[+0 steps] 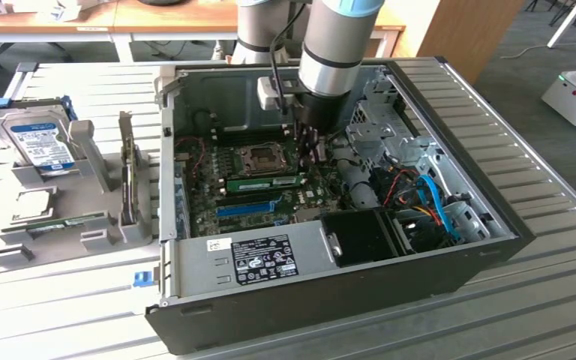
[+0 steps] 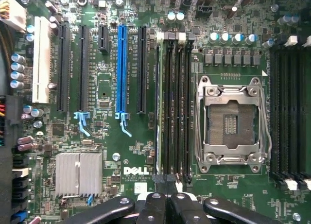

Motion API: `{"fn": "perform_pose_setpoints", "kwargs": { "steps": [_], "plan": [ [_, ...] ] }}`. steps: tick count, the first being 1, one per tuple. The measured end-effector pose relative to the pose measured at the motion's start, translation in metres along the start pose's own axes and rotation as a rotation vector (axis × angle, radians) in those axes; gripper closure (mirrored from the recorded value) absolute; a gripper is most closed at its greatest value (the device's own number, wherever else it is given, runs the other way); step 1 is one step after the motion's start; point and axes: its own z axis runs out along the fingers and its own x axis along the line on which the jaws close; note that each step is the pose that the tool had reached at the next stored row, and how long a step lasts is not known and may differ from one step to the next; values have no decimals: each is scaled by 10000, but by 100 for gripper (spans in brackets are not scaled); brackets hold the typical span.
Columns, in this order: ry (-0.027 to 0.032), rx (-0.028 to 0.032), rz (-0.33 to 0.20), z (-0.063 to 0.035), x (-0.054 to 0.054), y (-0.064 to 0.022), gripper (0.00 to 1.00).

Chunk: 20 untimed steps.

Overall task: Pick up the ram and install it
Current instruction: 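Press down the ram until it locks into place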

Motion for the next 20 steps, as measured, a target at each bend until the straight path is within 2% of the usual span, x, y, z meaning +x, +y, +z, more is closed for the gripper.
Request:
{"fn": "perform_pose_setpoints", "kwargs": {
  "steps": [8, 18, 20],
  "plan": [
    [0, 0, 0, -122, -3, 4, 89],
    [-1, 0, -1, -123, -3, 5, 89],
    [1, 0, -2, -122, -2, 36, 89]
  ]
}}
